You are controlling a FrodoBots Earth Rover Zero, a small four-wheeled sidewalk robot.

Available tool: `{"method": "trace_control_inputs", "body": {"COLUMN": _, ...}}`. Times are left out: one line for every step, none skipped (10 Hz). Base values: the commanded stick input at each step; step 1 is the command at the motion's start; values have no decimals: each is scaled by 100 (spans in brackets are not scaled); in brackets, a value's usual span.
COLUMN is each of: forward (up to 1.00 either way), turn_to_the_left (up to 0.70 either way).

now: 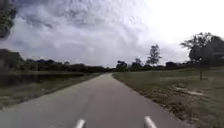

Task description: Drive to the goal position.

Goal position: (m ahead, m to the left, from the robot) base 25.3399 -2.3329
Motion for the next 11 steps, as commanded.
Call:
{"method": "trace_control_inputs", "body": {"forward": 69, "turn_to_the_left": 27}}
{"method": "trace_control_inputs", "body": {"forward": 69, "turn_to_the_left": 3}}
{"method": "trace_control_inputs", "body": {"forward": 69, "turn_to_the_left": 3}}
{"method": "trace_control_inputs", "body": {"forward": 69, "turn_to_the_left": 3}}
{"method": "trace_control_inputs", "body": {"forward": 69, "turn_to_the_left": 3}}
{"method": "trace_control_inputs", "body": {"forward": 69, "turn_to_the_left": 3}}
{"method": "trace_control_inputs", "body": {"forward": 69, "turn_to_the_left": 3}}
{"method": "trace_control_inputs", "body": {"forward": 69, "turn_to_the_left": 3}}
{"method": "trace_control_inputs", "body": {"forward": 69, "turn_to_the_left": 3}}
{"method": "trace_control_inputs", "body": {"forward": 69, "turn_to_the_left": 3}}
{"method": "trace_control_inputs", "body": {"forward": 69, "turn_to_the_left": 3}}
